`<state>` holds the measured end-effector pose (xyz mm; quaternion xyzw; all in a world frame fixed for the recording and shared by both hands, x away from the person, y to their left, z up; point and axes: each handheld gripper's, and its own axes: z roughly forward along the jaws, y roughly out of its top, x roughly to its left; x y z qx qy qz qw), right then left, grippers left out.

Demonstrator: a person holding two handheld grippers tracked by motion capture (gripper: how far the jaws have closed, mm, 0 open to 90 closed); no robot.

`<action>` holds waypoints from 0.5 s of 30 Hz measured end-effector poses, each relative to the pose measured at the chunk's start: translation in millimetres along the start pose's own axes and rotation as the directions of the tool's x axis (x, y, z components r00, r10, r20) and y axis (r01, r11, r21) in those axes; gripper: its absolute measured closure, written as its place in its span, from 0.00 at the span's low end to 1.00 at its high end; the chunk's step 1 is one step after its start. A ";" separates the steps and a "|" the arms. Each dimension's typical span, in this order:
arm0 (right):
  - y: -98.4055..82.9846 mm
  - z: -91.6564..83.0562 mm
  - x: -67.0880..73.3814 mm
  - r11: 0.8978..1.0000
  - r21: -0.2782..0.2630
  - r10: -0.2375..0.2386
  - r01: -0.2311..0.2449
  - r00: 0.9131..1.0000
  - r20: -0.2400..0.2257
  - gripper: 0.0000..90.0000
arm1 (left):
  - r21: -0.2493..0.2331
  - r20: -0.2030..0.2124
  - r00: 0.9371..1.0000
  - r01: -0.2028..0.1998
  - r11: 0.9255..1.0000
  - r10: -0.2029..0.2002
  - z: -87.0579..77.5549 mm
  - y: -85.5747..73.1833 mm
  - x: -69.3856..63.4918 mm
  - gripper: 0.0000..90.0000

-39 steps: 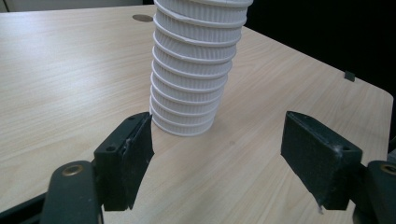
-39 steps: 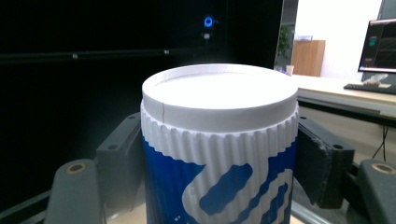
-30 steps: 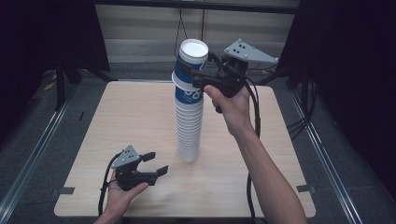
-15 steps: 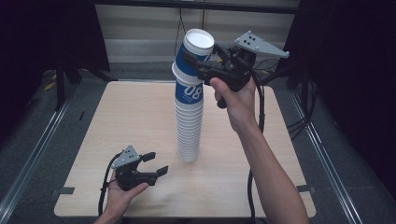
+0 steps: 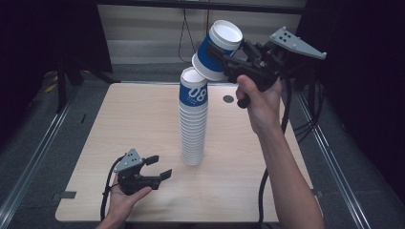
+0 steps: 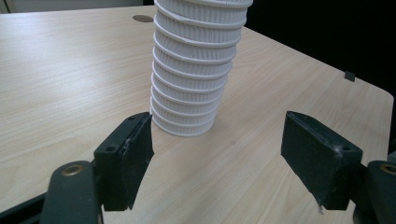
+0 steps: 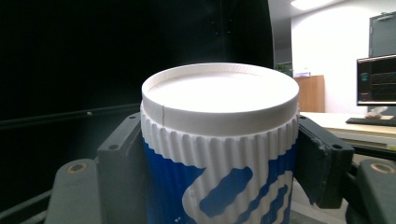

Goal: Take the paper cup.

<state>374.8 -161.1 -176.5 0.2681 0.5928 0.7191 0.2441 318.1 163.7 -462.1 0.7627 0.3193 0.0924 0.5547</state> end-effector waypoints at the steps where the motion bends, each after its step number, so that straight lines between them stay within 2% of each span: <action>1: 2.0 -8.7 -2.1 1.000 -0.004 -0.005 0.005 1.000 0.009 0.30 | 0.002 0.000 1.000 0.000 1.000 0.000 0.1 0.0 0.1 0.28; 7: 1.9 -29.0 -7.1 1.000 0.009 -0.019 0.019 0.999 0.039 0.30 | 0.001 0.002 1.000 0.001 1.000 -0.001 0.8 0.3 -0.4 0.28; 15: -16.2 -52.1 -11.7 0.998 0.059 -0.018 0.014 0.998 0.067 0.30 | 0.000 0.001 1.000 0.002 1.000 -0.002 0.9 0.8 0.1 0.28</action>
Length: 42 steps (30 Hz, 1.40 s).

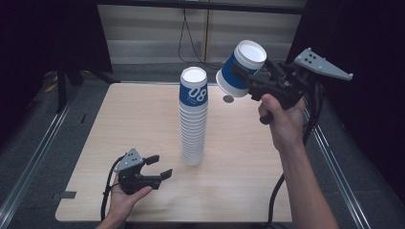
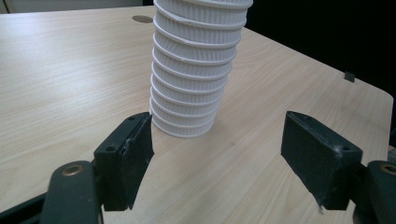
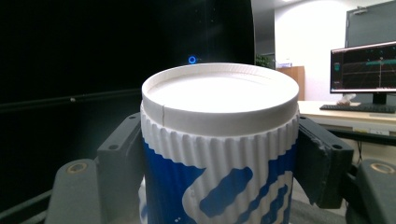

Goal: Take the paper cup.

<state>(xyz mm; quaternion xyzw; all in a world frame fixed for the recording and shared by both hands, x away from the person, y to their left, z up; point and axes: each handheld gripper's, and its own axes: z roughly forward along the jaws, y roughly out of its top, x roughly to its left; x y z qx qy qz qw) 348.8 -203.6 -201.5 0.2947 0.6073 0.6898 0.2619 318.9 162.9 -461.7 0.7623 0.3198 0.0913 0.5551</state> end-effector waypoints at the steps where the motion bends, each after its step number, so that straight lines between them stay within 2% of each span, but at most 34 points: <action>1: -3.5 -1.6 -0.3 1.000 0.008 -0.001 0.001 1.000 -0.003 0.30 | -0.003 0.001 1.000 0.001 1.000 -0.001 0.0 0.2 0.1 0.28; 2: -10.2 -4.5 -0.3 1.000 0.015 0.005 -0.005 1.000 -0.003 0.30 | -0.004 0.001 1.000 0.002 1.000 -0.002 -0.4 0.6 0.1 0.28; 4: -12.5 -5.7 -0.2 1.000 0.017 0.007 -0.007 1.000 -0.001 0.30 | -0.012 0.007 1.000 0.002 1.000 -0.002 -0.9 1.6 0.2 0.28; 5: -16.4 -7.3 0.1 1.000 0.008 0.011 -0.011 1.000 -0.005 0.30 | -0.015 -0.002 1.000 0.000 1.000 0.000 -1.1 2.4 -0.5 0.28; 8: -26.7 -10.4 2.9 1.000 0.013 0.021 -0.021 1.000 -0.016 0.30 | -0.035 0.015 1.000 0.004 0.999 -0.003 -1.7 5.3 -3.0 0.28; 9: -35.3 -13.0 6.4 1.000 0.023 0.019 -0.018 1.000 -0.024 0.30 | -0.033 0.021 1.000 -0.008 0.999 0.009 -2.5 6.7 -3.6 0.27; 10: -35.3 -13.0 6.4 1.000 0.023 0.019 -0.018 1.000 -0.024 0.30 | -0.034 0.017 1.000 -0.010 0.999 0.011 -3.0 7.9 -5.0 0.27; 11: -45.1 -16.1 9.1 0.999 0.048 0.009 -0.008 0.999 -0.035 0.30 | -0.049 0.035 0.999 -0.012 0.999 0.013 -3.1 9.7 -6.3 0.26; 13: -48.8 -17.5 9.5 0.998 0.056 0.007 -0.004 0.999 -0.039 0.30 | -0.054 0.056 0.998 -0.014 0.998 0.017 -3.8 13.9 -10.0 0.26; 14: -59.4 -22.2 8.9 0.997 0.075 0.017 -0.013 0.999 -0.044 0.30 | -0.065 0.096 0.995 -0.007 0.998 0.013 -3.5 17.1 -11.4 0.22; 15: -59.4 -22.2 8.9 0.997 0.075 0.017 -0.013 0.999 -0.044 0.30 | -0.069 0.107 0.994 -0.008 0.998 0.015 -3.5 19.7 -13.6 0.22; 16: -68.9 -25.7 7.4 0.996 0.084 0.043 -0.040 0.998 -0.042 0.30 | -0.080 0.100 0.994 -0.028 0.996 0.036 -3.5 24.6 -17.6 0.20; 19: -77.4 -27.1 6.7 0.994 0.094 0.060 -0.055 0.997 -0.044 0.30 | -0.102 0.118 0.991 -0.056 0.993 0.069 -0.3 35.3 -26.4 0.20; 23: -98.6 -28.6 8.9 0.990 0.123 0.069 -0.064 0.997 -0.040 0.30 | -0.121 0.127 0.989 -0.066 0.991 0.081 8.3 43.9 -35.7 0.18; 24: -107.9 -31.0 11.9 0.990 0.125 0.074 -0.069 0.997 -0.033 0.30 | -0.118 0.136 0.987 -0.069 0.991 0.085 9.7 45.5 -36.5 0.18; 25: -107.9 -31.0 11.9 0.990 0.125 0.074 -0.069 0.997 -0.033 0.30 | -0.116 0.164 0.984 -0.056 0.992 0.075 12.0 48.8 -38.0 0.18; 26: -114.4 -32.1 13.8 0.989 0.127 0.080 -0.075 0.996 -0.034 0.30 | -0.120 0.167 0.984 -0.048 0.992 0.068 13.8 52.0 -39.9 0.18; 30: -134.0 -28.8 19.3 0.982 0.165 0.095 -0.090 0.995 -0.027 0.30 | -0.131 0.166 0.981 -0.082 0.988 0.103 19.5 66.5 -44.6 0.18; 34: -149.7 -24.2 23.0 0.978 0.182 0.104 -0.098 0.994 -0.024 0.30 | -0.151 0.186 0.979 -0.061 0.987 0.089 22.2 70.5 -45.6 0.18; 35: -152.8 -23.5 23.5 0.980 0.174 0.102 -0.097 0.994 -0.023 0.30 | -0.159 0.196 0.977 -0.050 0.986 0.081 22.7 70.0 -46.4 0.18; 36: -155.9 -22.6 23.9 0.981 0.166 0.110 -0.104 0.994 -0.027 0.30 | -0.149 0.196 0.977 -0.058 0.987 0.087 22.9 70.4 -46.8 0.18; 40: -167.5 -17.9 29.1 0.983 0.149 0.113 -0.105 0.993 -0.045 0.30 | -0.151 0.186 0.978 -0.066 0.986 0.094 21.7 68.8 -47.5 0.18; 42: -170.5 -16.7 34.1 0.988 0.123 0.101 -0.094 0.994 -0.048 0.30 | -0.151 0.169 0.981 -0.068 0.986 0.094 21.3 66.8 -47.6 0.18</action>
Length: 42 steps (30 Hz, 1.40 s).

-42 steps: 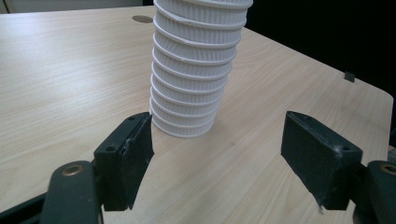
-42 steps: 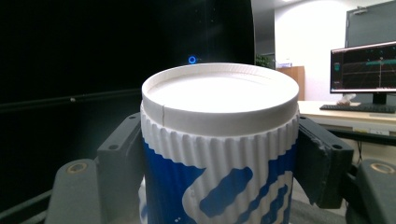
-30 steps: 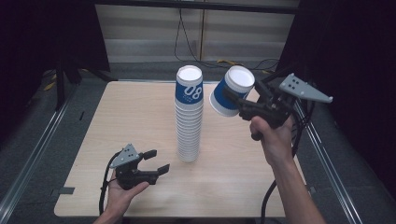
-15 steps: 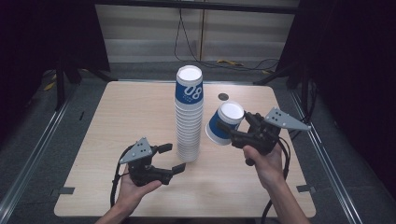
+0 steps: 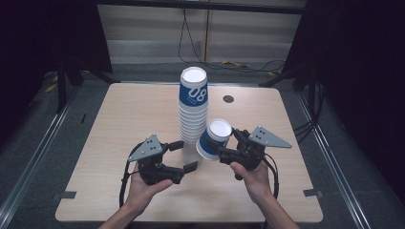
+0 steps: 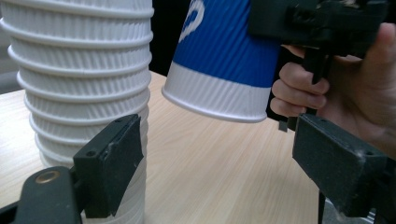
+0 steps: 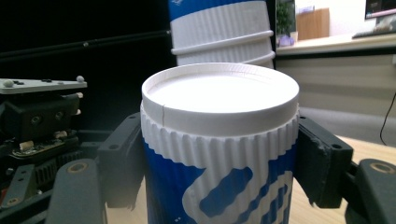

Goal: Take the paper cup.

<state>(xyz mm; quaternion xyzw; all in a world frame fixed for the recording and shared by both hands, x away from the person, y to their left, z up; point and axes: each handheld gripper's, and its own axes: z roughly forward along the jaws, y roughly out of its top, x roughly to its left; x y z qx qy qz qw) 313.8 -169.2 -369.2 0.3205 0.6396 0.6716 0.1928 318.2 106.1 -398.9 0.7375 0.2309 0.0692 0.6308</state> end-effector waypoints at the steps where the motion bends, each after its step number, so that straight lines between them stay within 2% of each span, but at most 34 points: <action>1: -0.5 0.4 1.7 1.000 -0.010 -0.004 0.004 1.000 -0.005 0.30 | 0.002 -0.003 1.000 -0.005 1.000 0.005 -0.9 -0.9 0.3 0.18; 4: -1.5 -0.3 4.8 0.998 -0.055 -0.018 0.017 1.000 -0.008 0.30 | 0.008 -0.014 1.000 -0.007 1.000 0.008 -1.6 -1.8 1.3 0.18; 12: -12.6 3.1 2.6 0.995 -0.096 0.017 -0.020 1.000 -0.026 0.31 | 0.034 -0.007 1.000 -0.001 0.999 0.001 4.3 -6.8 4.6 0.17; 14: -16.4 3.7 3.8 0.993 -0.116 0.030 -0.035 0.999 -0.045 0.31 | 0.033 -0.036 0.999 -0.014 0.999 0.015 4.7 -7.6 3.9 0.17; 18: -20.4 6.8 7.9 0.994 -0.109 0.021 -0.027 0.998 -0.052 0.31 | 0.036 -0.059 0.998 -0.026 0.999 0.028 4.2 -8.3 3.3 0.17; 23: -19.6 7.3 10.8 0.992 -0.125 0.024 -0.033 0.997 -0.067 0.31 | 0.057 -0.050 0.998 -0.022 0.998 0.025 5.8 -11.1 2.9 0.17; 26: -20.6 7.9 12.1 0.991 -0.128 0.019 -0.029 0.996 -0.083 0.31 | 0.059 -0.038 0.999 -0.036 0.998 0.038 7.1 -11.8 0.5 0.18; 29: -22.3 8.7 13.9 0.990 -0.135 0.017 -0.029 0.996 -0.091 0.31 | 0.053 -0.032 0.999 -0.032 0.998 0.034 8.5 -12.3 -1.9 0.18; 36: -28.0 9.8 13.7 0.987 -0.157 0.011 -0.028 0.994 -0.107 0.31 | 0.089 -0.058 0.997 -0.041 0.995 0.046 11.0 -19.1 -0.1 0.18; 39: -32.5 10.9 12.9 0.984 -0.176 0.016 -0.037 0.993 -0.118 0.31 | 0.085 -0.052 0.998 -0.029 0.996 0.033 12.7 -20.5 -0.5 0.18; 42: -36.6 12.2 12.2 0.981 -0.187 0.023 -0.045 0.993 -0.116 0.31 | 0.087 -0.062 0.997 -0.044 0.995 0.049 12.3 -20.1 -0.7 0.17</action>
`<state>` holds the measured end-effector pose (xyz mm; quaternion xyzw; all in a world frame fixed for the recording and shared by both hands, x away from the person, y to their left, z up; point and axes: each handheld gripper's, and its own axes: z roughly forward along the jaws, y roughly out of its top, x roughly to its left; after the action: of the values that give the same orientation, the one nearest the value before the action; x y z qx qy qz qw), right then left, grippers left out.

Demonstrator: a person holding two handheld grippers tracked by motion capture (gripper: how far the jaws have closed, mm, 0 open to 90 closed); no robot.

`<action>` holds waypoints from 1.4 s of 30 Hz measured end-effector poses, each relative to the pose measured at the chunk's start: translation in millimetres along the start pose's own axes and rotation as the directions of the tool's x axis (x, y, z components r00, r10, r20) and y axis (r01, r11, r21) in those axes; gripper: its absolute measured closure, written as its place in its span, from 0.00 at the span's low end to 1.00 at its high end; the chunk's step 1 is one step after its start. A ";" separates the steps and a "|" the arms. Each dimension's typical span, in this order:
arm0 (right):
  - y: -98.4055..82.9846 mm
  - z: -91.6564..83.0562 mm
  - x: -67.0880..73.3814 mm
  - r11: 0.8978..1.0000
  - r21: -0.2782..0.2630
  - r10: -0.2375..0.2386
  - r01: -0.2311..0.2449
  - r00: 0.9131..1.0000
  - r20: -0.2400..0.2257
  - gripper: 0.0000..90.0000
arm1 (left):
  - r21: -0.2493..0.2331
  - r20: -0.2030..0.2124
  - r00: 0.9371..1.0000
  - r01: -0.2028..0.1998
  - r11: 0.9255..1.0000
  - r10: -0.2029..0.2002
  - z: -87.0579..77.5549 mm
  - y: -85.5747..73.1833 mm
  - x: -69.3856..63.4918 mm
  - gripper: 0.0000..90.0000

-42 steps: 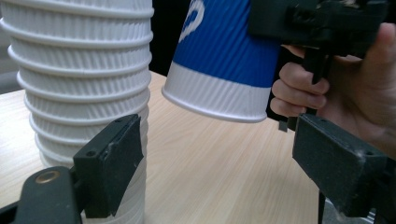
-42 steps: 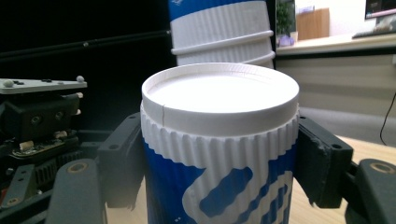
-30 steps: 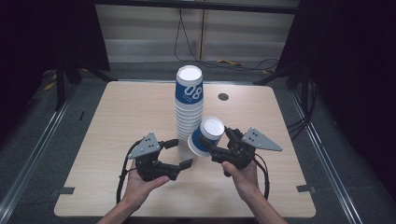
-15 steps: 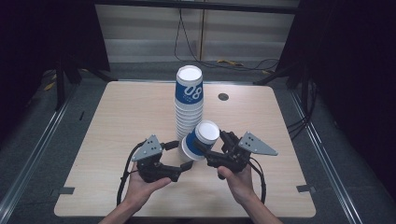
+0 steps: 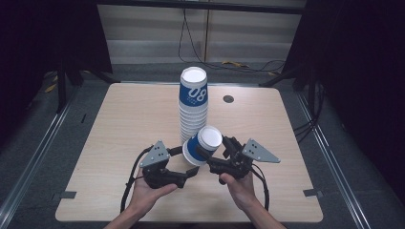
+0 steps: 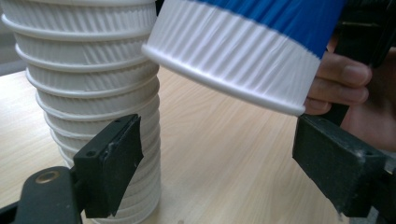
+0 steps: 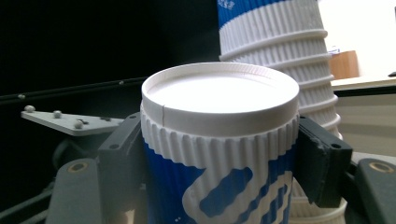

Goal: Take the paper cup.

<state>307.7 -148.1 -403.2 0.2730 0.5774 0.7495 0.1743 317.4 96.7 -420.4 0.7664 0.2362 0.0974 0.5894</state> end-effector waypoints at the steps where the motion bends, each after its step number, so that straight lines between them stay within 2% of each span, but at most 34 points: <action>1: -0.7 0.0 -0.1 1.000 -0.002 -0.003 0.003 1.000 0.003 0.31 | -0.002 -0.001 1.000 0.000 1.000 0.000 -0.1 -0.1 -0.1 0.18; 3: -1.5 0.0 -0.4 1.000 -0.001 -0.001 0.001 1.000 0.005 0.31 | -0.003 0.006 1.000 0.001 1.000 -0.001 0.4 -0.2 -0.4 0.18; 6: -2.7 0.4 -1.1 1.000 -0.003 0.001 -0.001 1.000 0.011 0.31 | 0.015 0.001 1.000 -0.021 1.000 0.021 2.1 -0.7 -2.6 0.18; 10: -4.5 1.4 -0.5 1.000 0.006 -0.001 0.001 1.000 0.013 0.31 | 0.026 -0.021 0.999 -0.034 0.999 0.035 3.8 -1.5 -3.5 0.18; 11: -4.8 1.7 -0.2 1.000 0.004 -0.005 0.005 1.000 0.013 0.31 | 0.032 -0.028 0.998 -0.054 0.998 0.055 3.3 -1.6 -3.0 0.18; 15: -6.5 2.9 0.5 1.000 0.014 -0.012 0.012 1.000 0.021 0.31 | 0.023 -0.043 0.997 -0.069 0.997 0.070 3.3 -2.0 -4.1 0.18; 16: -7.1 3.2 0.6 1.000 0.018 -0.011 0.011 1.000 0.020 0.31 | 0.022 -0.055 0.995 -0.078 0.997 0.079 3.7 -2.2 -5.0 0.18; 17: -7.9 3.5 0.6 1.000 0.018 -0.011 0.011 1.000 0.020 0.31 | 0.027 -0.088 0.992 -0.093 0.995 0.095 3.3 -2.3 -5.6 0.18; 21: -11.6 4.7 1.4 1.000 0.026 -0.011 0.010 1.000 0.020 0.31 | 0.015 -0.105 0.988 -0.113 0.994 0.114 2.5 -2.7 -7.0 0.17; 23: -13.4 6.4 1.8 0.999 0.040 -0.005 0.005 1.000 0.016 0.31 | 0.014 -0.126 0.984 -0.127 0.992 0.128 2.8 -2.5 -7.3 0.17; 26: -14.3 7.4 2.6 0.999 0.049 0.001 -0.001 1.000 0.010 0.31 | 0.025 -0.120 0.984 -0.128 0.992 0.130 3.7 -2.5 -7.3 0.16; 29: -15.8 8.7 3.2 0.997 0.073 0.002 -0.002 1.000 0.005 0.31 | 0.040 -0.143 0.979 -0.140 0.989 0.144 4.5 -2.8 -7.6 0.12; 33: -16.5 9.8 3.6 0.996 0.083 0.008 -0.008 1.000 0.001 0.31 | 0.039 -0.145 0.977 -0.154 0.987 0.158 4.4 -2.7 -8.4 0.12; 36: -17.4 10.6 3.4 0.995 0.097 0.011 -0.010 1.000 -0.002 0.31 | 0.045 -0.153 0.971 -0.180 0.983 0.185 5.2 -2.8 -9.9 0.12; 38: -17.9 11.0 3.3 0.995 0.104 0.013 -0.012 1.000 -0.007 0.31 | 0.052 -0.167 0.963 -0.204 0.978 0.210 5.4 -2.9 -11.5 0.11; 42: -18.9 12.1 3.4 0.993 0.116 0.018 -0.016 1.000 -0.011 0.31 | 0.052 -0.162 0.963 -0.210 0.976 0.215 6.2 -3.3 -12.2 0.11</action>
<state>311.4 -131.7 -418.4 0.2829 0.6187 0.7178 0.1483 308.6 86.2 -423.7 0.7865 0.2026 0.2196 0.5405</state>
